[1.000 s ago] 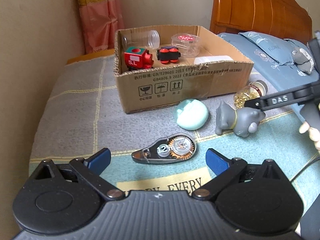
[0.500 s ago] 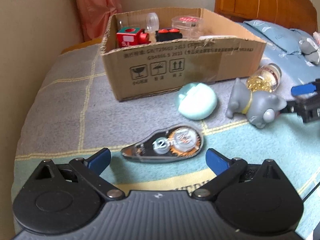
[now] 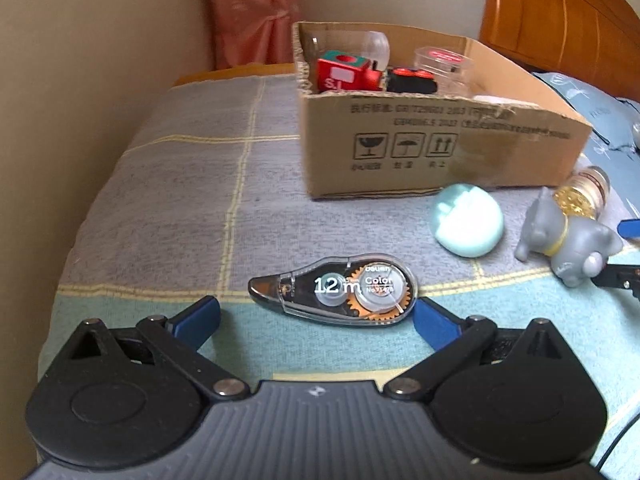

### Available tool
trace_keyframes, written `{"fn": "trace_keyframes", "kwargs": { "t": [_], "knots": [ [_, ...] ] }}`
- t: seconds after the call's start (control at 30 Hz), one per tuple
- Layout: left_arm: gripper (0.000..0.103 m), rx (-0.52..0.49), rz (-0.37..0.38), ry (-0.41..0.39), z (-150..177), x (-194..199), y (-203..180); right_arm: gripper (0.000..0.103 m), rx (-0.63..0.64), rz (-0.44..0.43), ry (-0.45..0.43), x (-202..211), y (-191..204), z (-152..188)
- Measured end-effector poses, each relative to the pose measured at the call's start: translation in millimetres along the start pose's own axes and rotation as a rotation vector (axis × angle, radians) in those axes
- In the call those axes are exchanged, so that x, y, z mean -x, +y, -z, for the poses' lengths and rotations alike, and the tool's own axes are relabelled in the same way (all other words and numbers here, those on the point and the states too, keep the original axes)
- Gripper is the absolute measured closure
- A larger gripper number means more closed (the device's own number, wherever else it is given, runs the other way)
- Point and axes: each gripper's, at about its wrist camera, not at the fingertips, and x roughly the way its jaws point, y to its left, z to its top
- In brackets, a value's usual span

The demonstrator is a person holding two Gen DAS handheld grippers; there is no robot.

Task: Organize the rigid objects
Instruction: 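Close right tool on gold-capsule bottle while left tool closes on tape roller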

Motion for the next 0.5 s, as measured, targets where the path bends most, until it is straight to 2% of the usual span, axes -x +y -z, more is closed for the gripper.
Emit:
{"fn": "trace_keyframes", "kwargs": {
  "t": [0.17,0.23,0.37,0.5],
  "knots": [
    [0.001,0.026,0.013,0.014,-3.9,-0.1,-12.5,0.0,0.003,-0.002,-0.01,0.0,-0.9,1.3],
    [0.001,0.041,-0.011,0.009,-6.9,-3.0,-18.4,0.0,0.006,-0.005,-0.015,0.0,-1.3,1.8],
    [0.001,0.026,-0.026,-0.023,-7.7,-8.3,-23.8,0.0,0.02,-0.017,-0.028,0.3,-2.1,2.7],
    [0.001,-0.026,0.011,-0.041,-9.9,-12.8,-21.5,0.0,0.045,-0.037,-0.035,-0.4,-3.7,1.7]
  ]
}}
